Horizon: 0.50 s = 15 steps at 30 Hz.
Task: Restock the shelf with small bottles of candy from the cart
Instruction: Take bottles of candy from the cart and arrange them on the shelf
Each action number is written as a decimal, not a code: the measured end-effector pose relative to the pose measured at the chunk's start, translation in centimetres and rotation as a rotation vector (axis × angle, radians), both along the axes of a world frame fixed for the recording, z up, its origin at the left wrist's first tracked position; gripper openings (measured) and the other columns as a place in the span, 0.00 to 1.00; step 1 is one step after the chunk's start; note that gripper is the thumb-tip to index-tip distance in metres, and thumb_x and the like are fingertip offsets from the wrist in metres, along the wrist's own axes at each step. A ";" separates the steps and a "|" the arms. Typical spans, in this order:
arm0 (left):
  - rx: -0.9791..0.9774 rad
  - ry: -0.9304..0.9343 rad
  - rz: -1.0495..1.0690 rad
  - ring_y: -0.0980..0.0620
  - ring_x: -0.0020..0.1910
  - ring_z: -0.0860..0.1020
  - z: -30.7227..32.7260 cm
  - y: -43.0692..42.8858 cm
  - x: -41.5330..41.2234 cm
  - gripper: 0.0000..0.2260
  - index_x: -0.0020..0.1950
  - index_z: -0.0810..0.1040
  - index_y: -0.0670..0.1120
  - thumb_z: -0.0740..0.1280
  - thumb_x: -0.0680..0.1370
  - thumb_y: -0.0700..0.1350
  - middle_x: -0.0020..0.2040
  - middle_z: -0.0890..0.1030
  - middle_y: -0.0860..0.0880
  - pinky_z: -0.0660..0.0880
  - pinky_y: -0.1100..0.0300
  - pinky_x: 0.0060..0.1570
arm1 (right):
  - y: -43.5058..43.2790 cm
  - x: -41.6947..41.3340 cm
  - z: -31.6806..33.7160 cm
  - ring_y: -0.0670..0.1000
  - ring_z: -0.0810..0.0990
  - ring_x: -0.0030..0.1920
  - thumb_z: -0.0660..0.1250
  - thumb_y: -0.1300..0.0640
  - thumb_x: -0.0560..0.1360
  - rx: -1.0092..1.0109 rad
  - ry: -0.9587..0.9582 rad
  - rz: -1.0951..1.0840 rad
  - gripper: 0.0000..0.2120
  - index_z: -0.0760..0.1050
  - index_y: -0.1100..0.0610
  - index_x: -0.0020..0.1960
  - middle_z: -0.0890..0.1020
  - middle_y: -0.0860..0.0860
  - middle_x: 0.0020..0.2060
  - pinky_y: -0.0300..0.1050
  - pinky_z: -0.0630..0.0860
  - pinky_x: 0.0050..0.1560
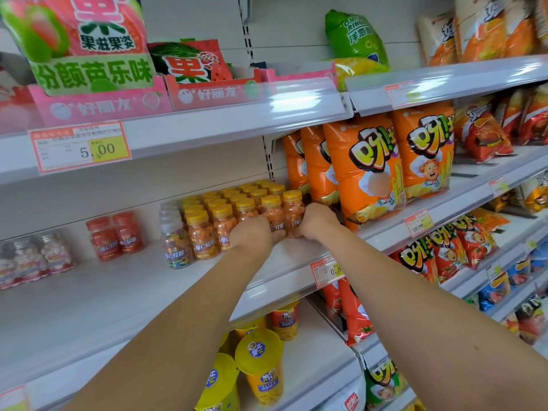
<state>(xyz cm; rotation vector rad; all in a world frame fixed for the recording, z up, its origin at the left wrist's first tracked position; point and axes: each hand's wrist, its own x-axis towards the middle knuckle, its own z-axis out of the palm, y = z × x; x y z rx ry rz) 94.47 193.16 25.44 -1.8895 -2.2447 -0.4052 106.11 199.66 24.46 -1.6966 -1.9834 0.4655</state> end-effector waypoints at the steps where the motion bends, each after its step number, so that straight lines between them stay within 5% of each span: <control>1: -0.003 0.008 -0.003 0.44 0.50 0.79 -0.1 0.3 0.0 0.20 0.51 0.77 0.41 0.63 0.77 0.59 0.51 0.81 0.43 0.74 0.56 0.43 | 0.2 -0.2 0.0 0.57 0.79 0.55 0.70 0.52 0.73 0.003 -0.008 -0.009 0.16 0.76 0.59 0.57 0.80 0.56 0.55 0.45 0.72 0.46; 10: 0.018 0.023 -0.014 0.42 0.55 0.78 -1.0 1.9 -0.4 0.18 0.57 0.77 0.41 0.60 0.80 0.55 0.55 0.79 0.42 0.74 0.53 0.49 | 2.1 -0.9 0.0 0.57 0.78 0.56 0.68 0.55 0.76 0.038 -0.171 -0.015 0.14 0.75 0.60 0.58 0.79 0.57 0.57 0.45 0.73 0.48; 15: 0.049 0.043 0.028 0.43 0.58 0.77 -1.2 2.4 -0.6 0.12 0.60 0.77 0.42 0.61 0.80 0.45 0.59 0.78 0.43 0.74 0.54 0.53 | 2.0 -0.6 1.0 0.54 0.79 0.49 0.69 0.49 0.75 -0.014 -0.217 0.094 0.16 0.76 0.60 0.56 0.77 0.54 0.45 0.43 0.74 0.46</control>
